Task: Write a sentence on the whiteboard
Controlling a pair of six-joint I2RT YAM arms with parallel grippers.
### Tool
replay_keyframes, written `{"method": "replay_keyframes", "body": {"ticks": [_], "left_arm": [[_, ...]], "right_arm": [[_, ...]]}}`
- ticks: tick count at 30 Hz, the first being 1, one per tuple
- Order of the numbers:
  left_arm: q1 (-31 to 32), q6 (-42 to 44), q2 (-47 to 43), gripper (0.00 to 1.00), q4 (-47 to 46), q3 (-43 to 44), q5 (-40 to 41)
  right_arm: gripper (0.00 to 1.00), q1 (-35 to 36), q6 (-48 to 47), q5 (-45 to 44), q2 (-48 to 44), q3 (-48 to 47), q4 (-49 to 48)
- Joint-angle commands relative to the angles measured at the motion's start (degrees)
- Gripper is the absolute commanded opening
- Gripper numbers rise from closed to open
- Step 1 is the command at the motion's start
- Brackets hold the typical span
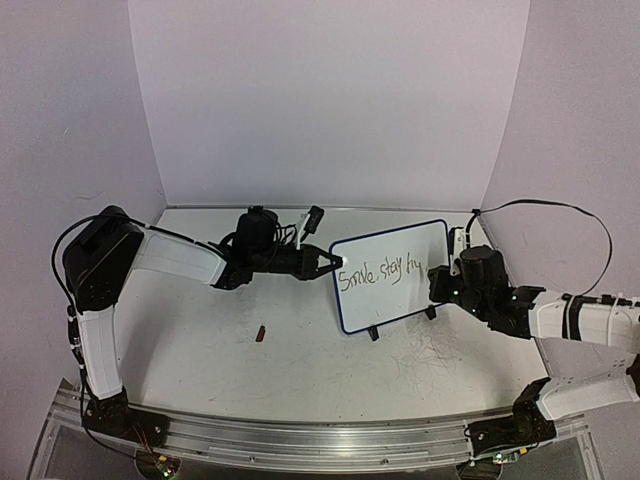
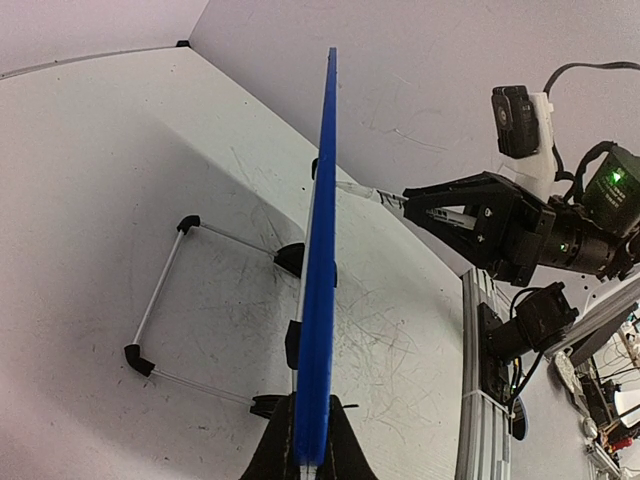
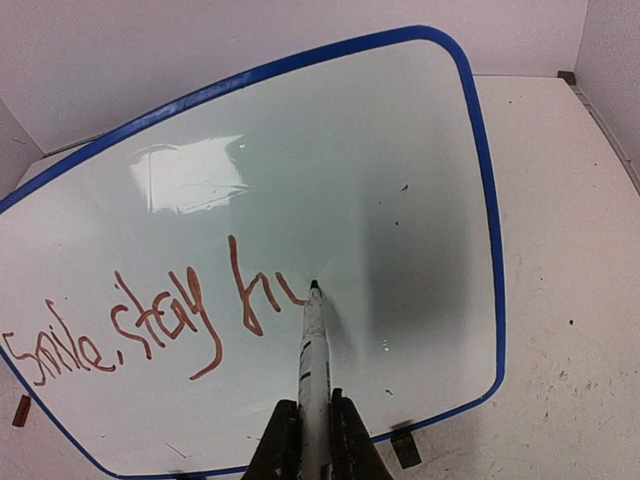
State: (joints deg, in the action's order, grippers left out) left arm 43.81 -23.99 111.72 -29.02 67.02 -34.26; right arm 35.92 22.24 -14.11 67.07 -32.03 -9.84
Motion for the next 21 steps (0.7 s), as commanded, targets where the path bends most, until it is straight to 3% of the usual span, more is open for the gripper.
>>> {"method": "replay_keyframes", "body": {"ticks": [1, 21], "left_arm": [[-0.31, -0.09, -1.89, 0.0, 2.14, 0.01, -0.35], [-0.31, 0.08, -2.19, 0.0, 1.94, -0.52, -0.24]], "right_arm": [[0.0, -0.33, -1.21, -1.01, 0.38, -2.08, -3.18], [0.0, -0.29, -1.56, 3.3, -0.47, -0.25, -1.25]]}}
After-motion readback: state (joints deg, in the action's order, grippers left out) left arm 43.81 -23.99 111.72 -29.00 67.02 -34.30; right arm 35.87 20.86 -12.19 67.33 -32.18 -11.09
